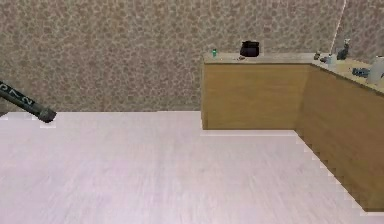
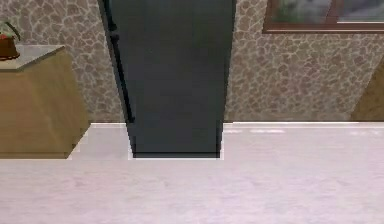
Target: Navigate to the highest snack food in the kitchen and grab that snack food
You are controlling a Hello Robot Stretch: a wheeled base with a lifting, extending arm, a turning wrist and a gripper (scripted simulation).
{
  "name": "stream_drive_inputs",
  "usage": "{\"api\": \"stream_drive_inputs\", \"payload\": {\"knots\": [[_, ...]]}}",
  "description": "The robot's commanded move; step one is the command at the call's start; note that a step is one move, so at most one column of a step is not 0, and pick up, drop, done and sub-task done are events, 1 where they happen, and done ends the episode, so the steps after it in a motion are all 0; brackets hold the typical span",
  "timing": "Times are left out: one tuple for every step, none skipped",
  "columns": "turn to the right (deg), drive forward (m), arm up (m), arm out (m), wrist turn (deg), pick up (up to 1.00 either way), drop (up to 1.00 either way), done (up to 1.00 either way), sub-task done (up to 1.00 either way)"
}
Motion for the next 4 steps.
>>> {"api": "stream_drive_inputs", "payload": {"knots": [[0.0, 0.5, 0.0, 0.0, 0.0, 0.0, 0.0, 0.0, 0.0], [0.0, 1.0, 0.0, 0.0, 0.0, 0.0, 0.0, 0.0, 0.0], [-6.0, 0.0, 0.0, 0.0, 0.0, 0.0, 0.0, 0.0, 0.0], [0.0, 0.4, 0.0, 0.0, 0.0, 0.0, 0.0, 0.0, 0.0]]}}
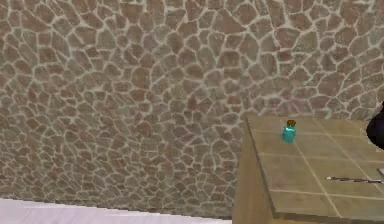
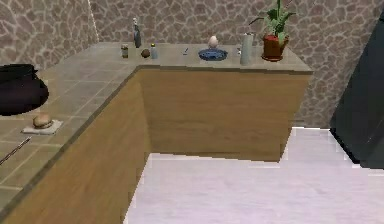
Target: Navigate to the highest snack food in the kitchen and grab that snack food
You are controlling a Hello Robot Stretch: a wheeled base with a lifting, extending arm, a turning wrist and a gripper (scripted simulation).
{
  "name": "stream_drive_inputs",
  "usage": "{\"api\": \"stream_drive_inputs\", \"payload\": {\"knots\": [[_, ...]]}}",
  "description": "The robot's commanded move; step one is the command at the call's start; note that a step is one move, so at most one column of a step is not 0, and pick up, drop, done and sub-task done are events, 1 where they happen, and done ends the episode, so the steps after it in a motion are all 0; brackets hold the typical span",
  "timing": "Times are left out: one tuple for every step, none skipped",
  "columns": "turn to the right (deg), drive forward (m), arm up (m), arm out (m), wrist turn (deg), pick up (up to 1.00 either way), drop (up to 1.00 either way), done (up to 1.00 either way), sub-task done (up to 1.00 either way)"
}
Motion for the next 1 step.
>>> {"api": "stream_drive_inputs", "payload": {"knots": [[-33.0, 0.0, 0.0, 0.0, 0.0, 0.0, 0.0, 0.0, 0.0]]}}
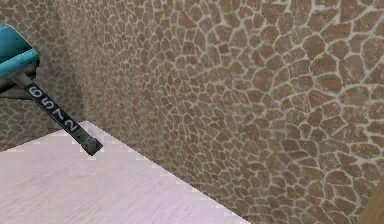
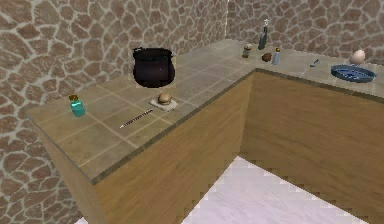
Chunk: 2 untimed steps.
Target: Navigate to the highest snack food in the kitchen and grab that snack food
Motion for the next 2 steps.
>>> {"api": "stream_drive_inputs", "payload": {"knots": [[0.0, 0.0, 0.5, 0.0, 0.0, 0.0, 0.0, 0.0, 0.0], [0.0, 0.0, 0.38, 0.0, 0.0, 0.0, 0.0, 0.0, 0.0]]}}
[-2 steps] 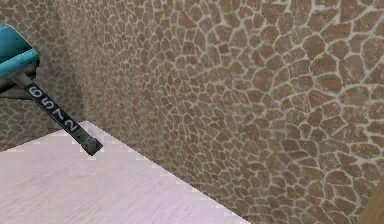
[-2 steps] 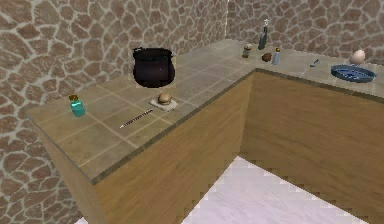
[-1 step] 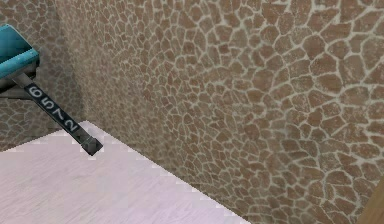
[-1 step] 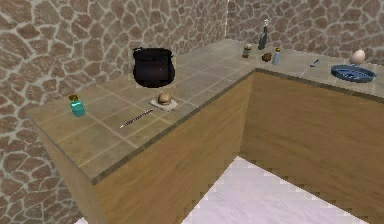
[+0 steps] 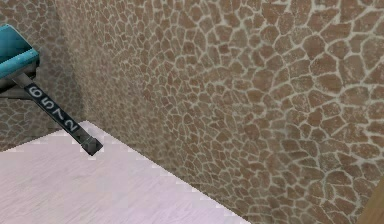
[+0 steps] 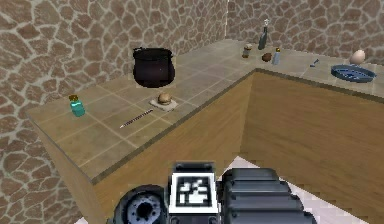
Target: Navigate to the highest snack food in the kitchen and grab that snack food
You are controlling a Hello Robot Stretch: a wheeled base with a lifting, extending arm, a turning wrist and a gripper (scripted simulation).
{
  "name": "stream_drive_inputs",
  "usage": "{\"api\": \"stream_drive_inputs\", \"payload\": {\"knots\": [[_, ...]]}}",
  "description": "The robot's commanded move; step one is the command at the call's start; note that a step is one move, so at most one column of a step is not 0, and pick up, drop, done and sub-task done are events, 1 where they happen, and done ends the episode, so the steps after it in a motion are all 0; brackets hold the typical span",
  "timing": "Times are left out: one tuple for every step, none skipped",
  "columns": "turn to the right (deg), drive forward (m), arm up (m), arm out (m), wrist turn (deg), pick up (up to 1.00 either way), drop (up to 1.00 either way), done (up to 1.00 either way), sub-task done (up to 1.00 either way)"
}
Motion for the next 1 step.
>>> {"api": "stream_drive_inputs", "payload": {"knots": [[0.0, 0.0, 0.0, 0.5, 0.0, 0.0, 0.0, 0.0, 0.0]]}}
